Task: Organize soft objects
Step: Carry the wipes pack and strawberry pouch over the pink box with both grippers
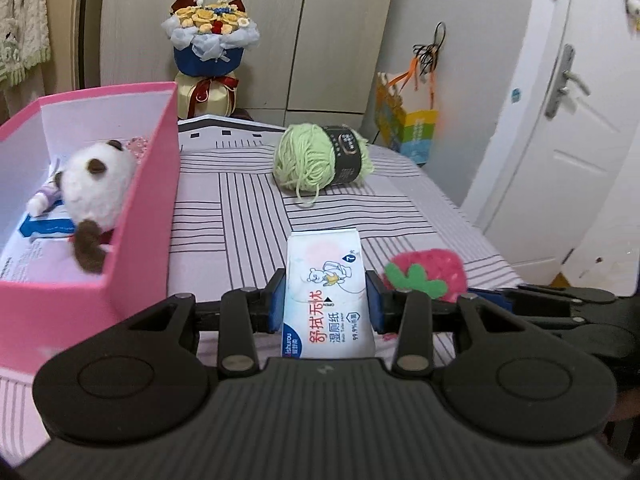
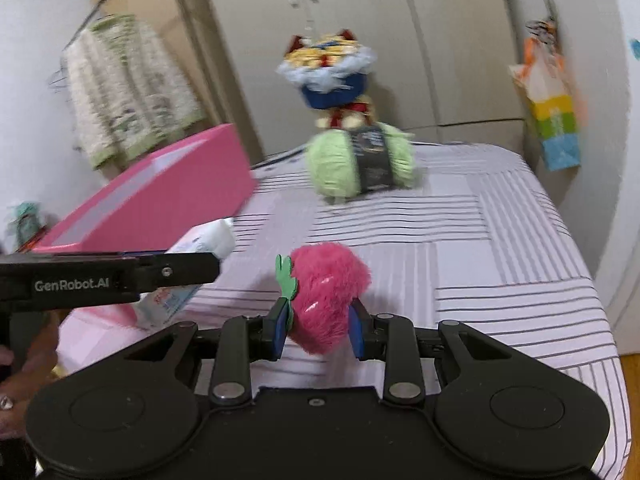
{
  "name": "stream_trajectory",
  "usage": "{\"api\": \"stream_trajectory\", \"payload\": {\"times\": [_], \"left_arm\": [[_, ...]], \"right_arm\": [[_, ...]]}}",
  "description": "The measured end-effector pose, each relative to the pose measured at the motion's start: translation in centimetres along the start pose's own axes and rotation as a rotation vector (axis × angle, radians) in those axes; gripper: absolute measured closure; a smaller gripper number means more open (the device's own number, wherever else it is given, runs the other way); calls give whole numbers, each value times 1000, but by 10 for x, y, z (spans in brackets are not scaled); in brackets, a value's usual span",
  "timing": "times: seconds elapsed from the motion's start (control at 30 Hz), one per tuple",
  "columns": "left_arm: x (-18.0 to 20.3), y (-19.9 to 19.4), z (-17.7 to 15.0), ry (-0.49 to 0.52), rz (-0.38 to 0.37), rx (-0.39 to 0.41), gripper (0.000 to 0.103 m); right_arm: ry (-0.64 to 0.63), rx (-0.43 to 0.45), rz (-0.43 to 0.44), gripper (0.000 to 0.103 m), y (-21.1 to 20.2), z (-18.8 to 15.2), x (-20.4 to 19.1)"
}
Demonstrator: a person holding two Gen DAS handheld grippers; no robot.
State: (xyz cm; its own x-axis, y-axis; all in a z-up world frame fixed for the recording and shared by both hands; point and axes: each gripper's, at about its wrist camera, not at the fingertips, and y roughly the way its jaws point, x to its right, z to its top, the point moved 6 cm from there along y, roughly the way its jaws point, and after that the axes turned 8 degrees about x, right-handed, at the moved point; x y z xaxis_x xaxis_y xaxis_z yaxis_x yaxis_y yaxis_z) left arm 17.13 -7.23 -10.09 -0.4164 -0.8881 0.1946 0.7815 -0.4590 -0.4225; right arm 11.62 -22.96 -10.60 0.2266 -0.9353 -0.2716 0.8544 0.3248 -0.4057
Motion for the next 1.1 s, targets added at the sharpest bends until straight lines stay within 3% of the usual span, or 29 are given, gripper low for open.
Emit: {"api": "stream_trajectory", "payload": {"times": [0.2,0.33,0.63,0.83,1.1], "left_arm": [[-13,-41,8,-27,-27,0,65],[-31,-65,24,-51,-7,52,65],[-89,-100,68,-68,162,179,65],[-122,-112,85,-53,282,263,65],[-165,-76,75,-87,383,145,64]], "right_arm": [[-43,-31,122,68,-9,14,-42],[-83,-3,201,68,-8,37,-74],[-178,41,313,68,21,88,-132],[-240,3,378,68,61,106,-163],[-393,-106,401,68,122,98,-192]]}}
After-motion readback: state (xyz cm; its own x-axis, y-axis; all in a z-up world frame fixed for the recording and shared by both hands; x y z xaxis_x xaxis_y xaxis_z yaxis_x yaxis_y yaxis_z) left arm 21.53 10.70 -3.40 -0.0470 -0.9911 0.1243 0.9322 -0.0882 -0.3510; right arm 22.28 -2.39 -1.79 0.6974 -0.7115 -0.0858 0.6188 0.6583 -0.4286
